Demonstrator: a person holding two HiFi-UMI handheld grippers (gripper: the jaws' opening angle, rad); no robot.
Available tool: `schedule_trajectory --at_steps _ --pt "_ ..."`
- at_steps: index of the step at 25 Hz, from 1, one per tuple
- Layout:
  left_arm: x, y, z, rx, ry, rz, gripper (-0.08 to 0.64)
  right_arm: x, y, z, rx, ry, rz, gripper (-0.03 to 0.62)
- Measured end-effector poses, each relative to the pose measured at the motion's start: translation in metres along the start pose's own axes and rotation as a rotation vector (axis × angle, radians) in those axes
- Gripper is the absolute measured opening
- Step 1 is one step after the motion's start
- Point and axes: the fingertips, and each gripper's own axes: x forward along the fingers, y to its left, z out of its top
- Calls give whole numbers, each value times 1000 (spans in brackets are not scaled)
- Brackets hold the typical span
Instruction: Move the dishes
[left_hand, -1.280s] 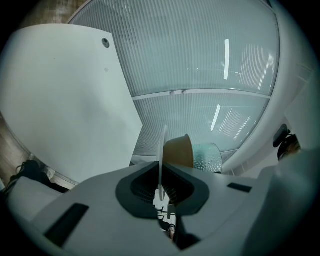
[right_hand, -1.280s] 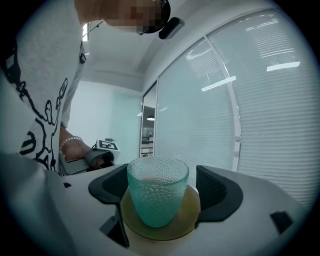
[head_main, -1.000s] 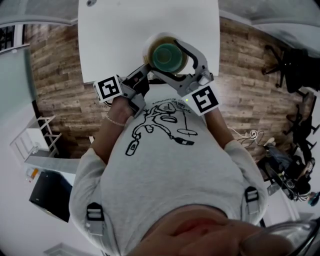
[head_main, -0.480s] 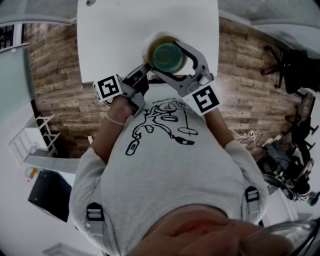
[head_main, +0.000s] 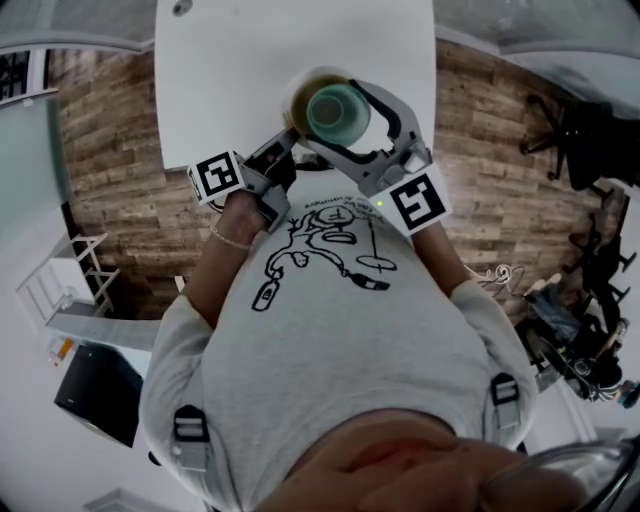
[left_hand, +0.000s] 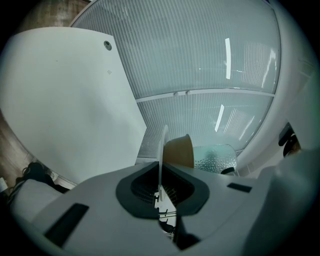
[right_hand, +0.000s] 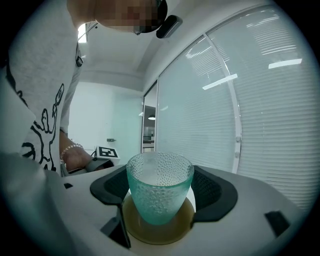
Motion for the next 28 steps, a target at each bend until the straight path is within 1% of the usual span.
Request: schedule_trajectory --at_steps 4,12,22,28 --pt "1 2 -1 -1 -5 7 12 -6 -3 7 0 0 -4 391" --pt "-6 15 10 -5 -22 21 12 -7 -10 22 -8 -13 -29 391" --pt "-7 23 11 -21 -43 29 12 -29 -39 13 -44 20 -90 391" --pt "-8 25 13 -22 -45 34 12 -40 -62 -4 -75 49 -152 391"
